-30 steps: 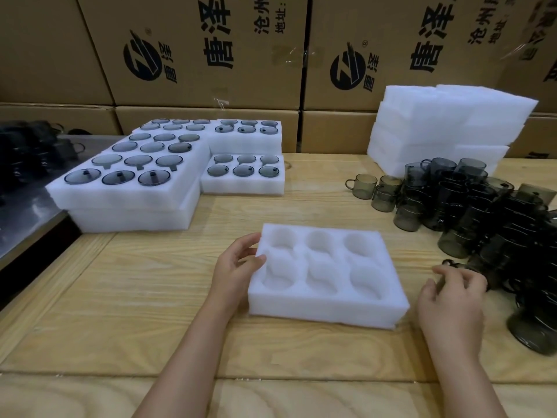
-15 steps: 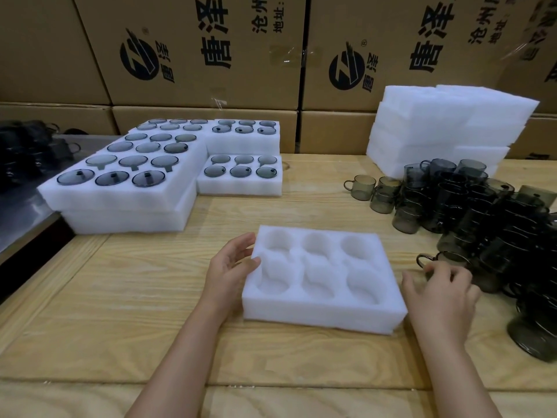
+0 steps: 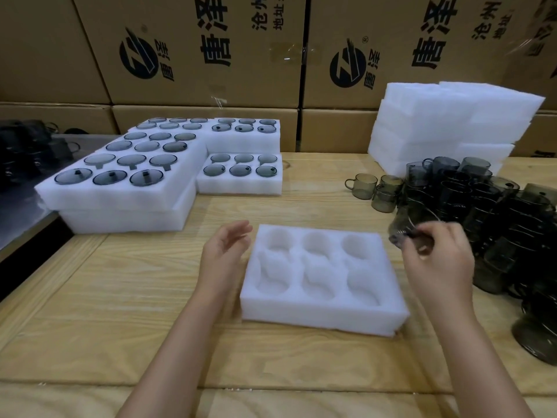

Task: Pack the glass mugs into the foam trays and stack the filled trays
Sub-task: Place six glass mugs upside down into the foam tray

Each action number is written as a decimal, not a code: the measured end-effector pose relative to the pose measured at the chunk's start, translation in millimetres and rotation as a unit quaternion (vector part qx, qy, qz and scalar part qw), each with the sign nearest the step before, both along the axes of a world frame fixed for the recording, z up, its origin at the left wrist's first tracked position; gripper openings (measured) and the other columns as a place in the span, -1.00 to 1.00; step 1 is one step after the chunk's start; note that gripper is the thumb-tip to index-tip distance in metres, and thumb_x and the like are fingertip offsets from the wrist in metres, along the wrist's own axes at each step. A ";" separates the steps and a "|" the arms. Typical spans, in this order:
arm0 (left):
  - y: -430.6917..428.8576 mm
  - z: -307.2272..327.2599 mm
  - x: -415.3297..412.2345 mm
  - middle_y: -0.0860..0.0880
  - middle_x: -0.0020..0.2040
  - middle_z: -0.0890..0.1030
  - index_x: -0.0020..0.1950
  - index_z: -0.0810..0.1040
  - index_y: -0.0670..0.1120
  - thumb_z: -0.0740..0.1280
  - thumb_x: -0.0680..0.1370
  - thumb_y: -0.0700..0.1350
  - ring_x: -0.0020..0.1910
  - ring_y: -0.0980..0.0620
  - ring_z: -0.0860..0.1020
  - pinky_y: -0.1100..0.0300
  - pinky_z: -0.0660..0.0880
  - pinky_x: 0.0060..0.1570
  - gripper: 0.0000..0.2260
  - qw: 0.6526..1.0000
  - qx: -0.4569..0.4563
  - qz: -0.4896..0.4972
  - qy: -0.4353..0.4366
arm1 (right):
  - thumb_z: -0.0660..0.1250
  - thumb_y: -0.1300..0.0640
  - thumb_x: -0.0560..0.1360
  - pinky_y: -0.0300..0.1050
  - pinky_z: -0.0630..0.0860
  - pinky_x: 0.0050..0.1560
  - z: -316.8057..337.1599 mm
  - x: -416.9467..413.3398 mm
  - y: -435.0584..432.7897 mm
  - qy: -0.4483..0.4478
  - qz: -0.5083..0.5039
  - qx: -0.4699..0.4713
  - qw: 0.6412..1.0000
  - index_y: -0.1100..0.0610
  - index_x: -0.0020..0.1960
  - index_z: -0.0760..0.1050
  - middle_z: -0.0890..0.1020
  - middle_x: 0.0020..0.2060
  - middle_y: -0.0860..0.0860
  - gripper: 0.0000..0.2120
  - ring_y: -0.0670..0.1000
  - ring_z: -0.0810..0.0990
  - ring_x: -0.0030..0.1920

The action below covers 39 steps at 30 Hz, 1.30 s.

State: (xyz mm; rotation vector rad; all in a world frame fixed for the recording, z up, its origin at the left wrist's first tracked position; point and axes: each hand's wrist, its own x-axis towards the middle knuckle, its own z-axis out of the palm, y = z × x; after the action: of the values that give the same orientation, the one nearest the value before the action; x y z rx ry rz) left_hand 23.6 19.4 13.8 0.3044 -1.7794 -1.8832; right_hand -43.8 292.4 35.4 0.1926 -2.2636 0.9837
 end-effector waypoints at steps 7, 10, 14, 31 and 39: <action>22.0 39.2 -28.9 0.04 0.31 0.52 0.34 0.32 0.20 0.39 0.42 -0.06 0.28 0.12 0.49 0.02 0.37 0.32 -0.46 0.964 -0.158 -0.212 -0.001 | 0.41 0.37 0.40 -0.33 0.43 -0.13 42.3 -8.1 -69.6 -0.032 0.351 -0.020 0.936 0.05 -0.17 0.44 0.45 -0.17 -0.05 -0.74 -0.16 0.45 -0.21; 24.8 34.4 -32.1 -0.03 0.24 0.58 0.31 0.43 0.08 0.39 0.42 -0.11 0.26 0.04 0.52 -0.14 0.36 0.33 -0.54 0.969 -0.159 -0.186 0.024 | 0.38 0.37 0.43 -0.26 0.47 -0.03 36.0 -12.0 -83.3 -0.062 0.384 -0.066 0.919 0.10 -0.14 0.45 0.40 -0.01 -0.09 -0.80 -0.24 0.45 -0.16; 13.4 24.7 -28.9 -0.03 0.14 0.63 0.18 0.53 0.04 0.46 0.35 -0.13 0.19 -0.01 0.57 -0.17 0.40 0.29 -0.60 0.982 -0.131 -0.124 0.047 | 0.31 0.34 0.48 -0.27 0.49 0.06 28.4 -13.8 -94.8 -0.133 0.431 -0.075 0.890 0.00 -0.13 0.46 0.37 0.22 -0.12 -0.77 -0.18 0.46 0.16; -15.2 -6.2 -26.6 0.05 0.22 0.55 0.20 0.50 -0.03 0.36 0.29 -0.26 0.24 0.28 0.47 0.43 0.42 0.02 -0.52 0.981 -0.091 -0.171 -0.010 | 0.30 -0.02 0.52 -0.17 0.43 0.15 25.3 -39.0 -120.4 -0.246 0.409 0.132 0.869 -0.04 0.41 0.34 0.47 0.29 -0.10 -0.53 -0.07 0.52 0.10; -9.9 -7.7 -30.6 -0.06 0.09 0.62 0.12 0.57 -0.11 0.32 0.45 -0.31 0.15 0.00 0.56 0.07 0.46 0.21 -0.73 0.986 -0.005 -0.167 -0.001 | 0.35 0.07 0.50 -0.21 0.37 0.03 18.8 -34.3 -133.6 -0.208 0.419 0.222 0.855 -0.02 0.32 0.43 0.55 0.17 -0.08 -0.61 -0.07 0.46 0.10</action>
State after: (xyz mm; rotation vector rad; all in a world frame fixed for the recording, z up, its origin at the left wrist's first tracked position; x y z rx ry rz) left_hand -7.0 9.4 6.1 0.0020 -1.9351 -2.0974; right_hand -78.0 158.7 54.2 1.3839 -2.8357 0.9295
